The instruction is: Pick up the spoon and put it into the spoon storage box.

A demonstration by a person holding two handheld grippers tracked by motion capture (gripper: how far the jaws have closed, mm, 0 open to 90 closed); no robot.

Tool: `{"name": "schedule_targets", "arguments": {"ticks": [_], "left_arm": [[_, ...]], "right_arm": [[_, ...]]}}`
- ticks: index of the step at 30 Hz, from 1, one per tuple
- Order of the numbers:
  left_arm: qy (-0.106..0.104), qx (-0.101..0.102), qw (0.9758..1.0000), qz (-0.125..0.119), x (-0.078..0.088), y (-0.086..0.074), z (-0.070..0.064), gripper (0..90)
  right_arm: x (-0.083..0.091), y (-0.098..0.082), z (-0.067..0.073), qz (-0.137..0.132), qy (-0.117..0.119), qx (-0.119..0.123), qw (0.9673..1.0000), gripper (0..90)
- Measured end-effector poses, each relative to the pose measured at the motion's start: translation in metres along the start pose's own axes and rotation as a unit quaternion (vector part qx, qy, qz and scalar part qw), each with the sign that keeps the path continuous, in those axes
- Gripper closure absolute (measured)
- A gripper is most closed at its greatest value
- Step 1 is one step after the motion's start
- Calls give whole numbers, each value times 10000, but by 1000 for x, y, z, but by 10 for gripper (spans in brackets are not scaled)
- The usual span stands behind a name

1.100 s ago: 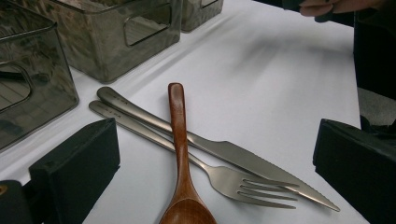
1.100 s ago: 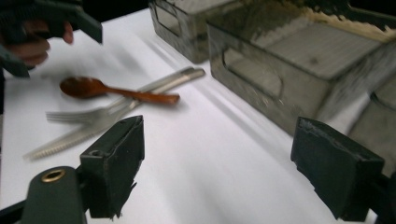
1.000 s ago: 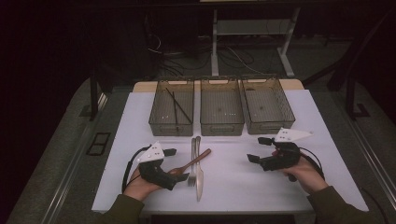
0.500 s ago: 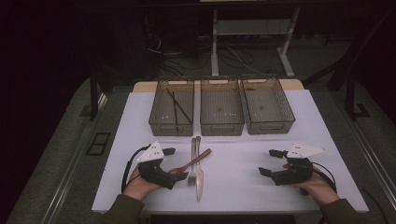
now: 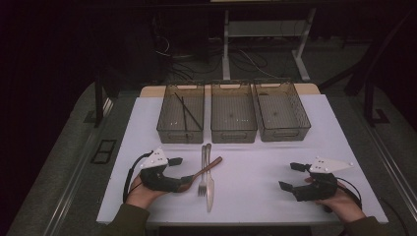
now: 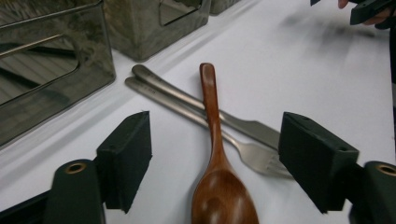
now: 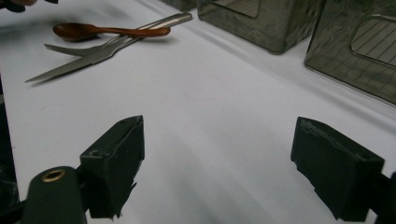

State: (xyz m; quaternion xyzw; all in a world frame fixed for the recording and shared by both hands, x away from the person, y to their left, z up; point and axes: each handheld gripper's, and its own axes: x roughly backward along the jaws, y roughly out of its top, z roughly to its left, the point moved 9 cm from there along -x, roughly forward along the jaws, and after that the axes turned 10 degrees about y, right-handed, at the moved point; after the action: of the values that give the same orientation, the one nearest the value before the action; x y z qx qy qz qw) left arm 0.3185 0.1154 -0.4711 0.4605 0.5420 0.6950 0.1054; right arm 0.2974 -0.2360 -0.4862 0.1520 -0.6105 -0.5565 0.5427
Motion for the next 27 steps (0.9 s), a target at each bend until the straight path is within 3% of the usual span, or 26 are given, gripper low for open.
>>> {"name": "schedule_targets", "arguments": {"ticks": [8,12,27], "left_arm": [[112,14,9996,276,5,-15,9,292],[56,23,9991,420,4,-22,6,305],[-80,-149,9958,899,-11,-32,-3,420]], "right_arm": [[-2,-3,-1,116,-47,0,9999,168],[-3,-6,-3,219,-151,17,9996,168],[-3,-8,-2,275,-130,19,9995,168]]}}
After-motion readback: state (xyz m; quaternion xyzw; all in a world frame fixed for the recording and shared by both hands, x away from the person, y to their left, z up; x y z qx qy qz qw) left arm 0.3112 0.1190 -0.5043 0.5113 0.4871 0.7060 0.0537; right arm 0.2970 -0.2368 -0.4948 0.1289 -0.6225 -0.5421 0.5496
